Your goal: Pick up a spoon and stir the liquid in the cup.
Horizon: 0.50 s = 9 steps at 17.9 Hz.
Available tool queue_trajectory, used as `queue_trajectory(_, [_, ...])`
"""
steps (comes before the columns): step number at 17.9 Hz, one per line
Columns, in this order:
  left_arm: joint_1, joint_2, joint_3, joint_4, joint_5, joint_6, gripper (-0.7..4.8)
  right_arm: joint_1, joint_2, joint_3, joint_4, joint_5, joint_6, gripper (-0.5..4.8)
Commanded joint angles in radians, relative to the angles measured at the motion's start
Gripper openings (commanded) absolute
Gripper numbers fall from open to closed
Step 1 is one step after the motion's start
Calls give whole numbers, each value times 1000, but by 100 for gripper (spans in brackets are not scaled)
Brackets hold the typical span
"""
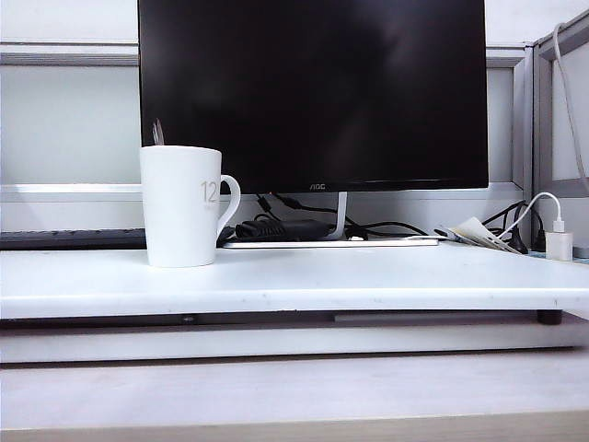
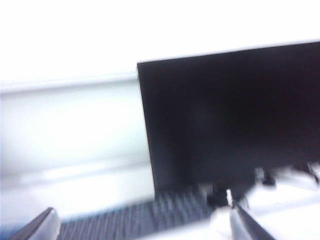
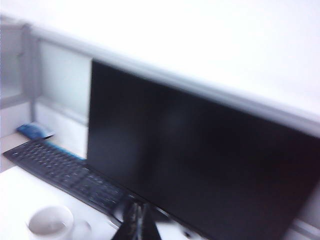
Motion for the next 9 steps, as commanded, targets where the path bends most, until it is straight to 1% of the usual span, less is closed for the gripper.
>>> queue_trajectory(1, [1,-150,2,-186,-4,-25,472,0,-240,-64,-225,123,11,2])
queue_trajectory(2, [0,-200,2,-246,-3,-45,410,0,-351,-116,-267,130,45,1])
queue_trajectory(3, [0,-237,2,-299,-3,-48,334,0,-452,-171,-287,130,75,0])
queue_trajectory(4, [0,-272,2,-354,1,-50,240,0,-570,-242,-296,130,95,0])
queue_trajectory(5, [0,-275,2,-384,5,-64,173,-2,-644,-289,-299,130,105,0])
queue_trajectory(6, [0,-274,2,-444,5,-134,107,-5,-752,-373,-301,130,122,0])
queue_trajectory(7, [0,-272,-3,-495,5,-188,106,-10,-824,-426,-307,130,136,0])
queue_trajectory(8, [0,-272,-19,-540,4,-232,91,-15,-916,-522,-299,128,154,-1])
queue_trajectory(9, [0,-273,-45,-551,4,-267,45,-18,-979,-596,-288,130,155,-1])
